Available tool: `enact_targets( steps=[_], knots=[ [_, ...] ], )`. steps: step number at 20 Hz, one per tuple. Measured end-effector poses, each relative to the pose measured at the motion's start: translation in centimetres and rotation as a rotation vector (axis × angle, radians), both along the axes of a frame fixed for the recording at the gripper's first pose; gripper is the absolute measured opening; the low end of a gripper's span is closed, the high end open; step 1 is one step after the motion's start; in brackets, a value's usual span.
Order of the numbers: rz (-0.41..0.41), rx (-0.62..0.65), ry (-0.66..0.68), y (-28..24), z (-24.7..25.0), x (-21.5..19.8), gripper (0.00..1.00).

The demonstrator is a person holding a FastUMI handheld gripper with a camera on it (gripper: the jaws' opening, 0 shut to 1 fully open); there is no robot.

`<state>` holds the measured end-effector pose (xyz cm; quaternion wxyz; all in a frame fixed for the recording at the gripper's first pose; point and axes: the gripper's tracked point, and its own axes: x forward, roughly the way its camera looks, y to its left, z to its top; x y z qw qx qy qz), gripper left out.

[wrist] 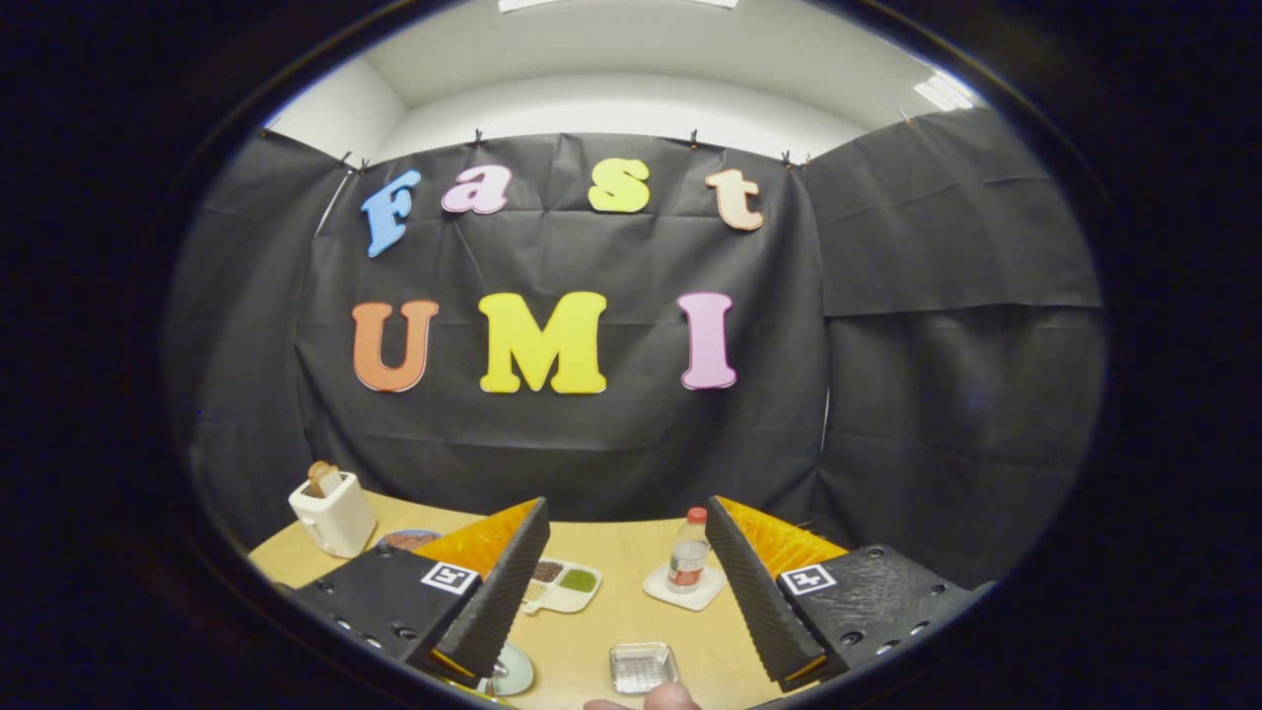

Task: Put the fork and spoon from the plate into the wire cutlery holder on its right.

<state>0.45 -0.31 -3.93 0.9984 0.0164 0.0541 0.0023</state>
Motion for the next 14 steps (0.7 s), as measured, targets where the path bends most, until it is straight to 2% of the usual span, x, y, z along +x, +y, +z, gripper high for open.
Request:
enact_targets(
  steps=[3,9,14],
  knots=[
    [0.020,-0.026,0.039,0.4,-1.3,0.2,0.95],
    [0.109,-0.076,0.156,2.7,-4.4,-0.2,0.95],
    [0.189,-0.073,0.358,5.8,-9.3,-1.8,0.95]
  ],
)
